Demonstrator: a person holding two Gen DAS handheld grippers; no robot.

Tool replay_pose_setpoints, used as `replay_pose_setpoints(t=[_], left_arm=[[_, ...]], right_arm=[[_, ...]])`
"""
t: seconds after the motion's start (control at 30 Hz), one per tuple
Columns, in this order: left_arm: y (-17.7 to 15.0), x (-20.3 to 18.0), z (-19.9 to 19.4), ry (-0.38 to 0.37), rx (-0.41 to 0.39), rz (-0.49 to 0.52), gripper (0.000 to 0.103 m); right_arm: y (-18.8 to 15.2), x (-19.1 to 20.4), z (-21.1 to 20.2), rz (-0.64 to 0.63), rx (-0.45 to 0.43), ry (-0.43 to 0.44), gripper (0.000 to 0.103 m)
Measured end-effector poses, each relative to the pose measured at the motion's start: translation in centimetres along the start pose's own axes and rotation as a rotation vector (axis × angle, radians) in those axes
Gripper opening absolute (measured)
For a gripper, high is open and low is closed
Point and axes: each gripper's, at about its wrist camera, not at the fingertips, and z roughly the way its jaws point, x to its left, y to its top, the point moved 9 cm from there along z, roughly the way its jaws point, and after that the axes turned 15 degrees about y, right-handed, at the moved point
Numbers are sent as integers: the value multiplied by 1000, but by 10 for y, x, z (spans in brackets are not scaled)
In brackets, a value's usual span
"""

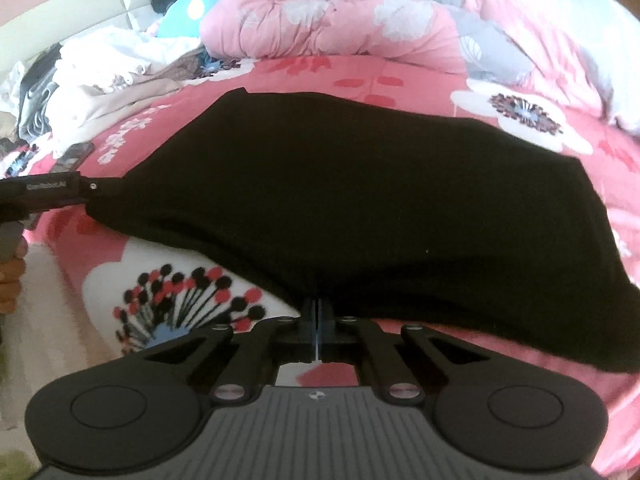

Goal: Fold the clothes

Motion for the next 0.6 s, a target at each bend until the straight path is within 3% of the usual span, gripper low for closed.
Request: replay_pose_setpoints(t=[0.13,0.27,0.6], left_arm=[[0,2,-3,-6,1,-12,61],[0,5,-5,-13,2,-23,61],[0,10,-9,-31,3,-42,61]], right_arm=[[0,5,-10,5,-1,13,0],[16,19,-12,-72,-25,8,0],[21,64,6,-211,-6,111,1]])
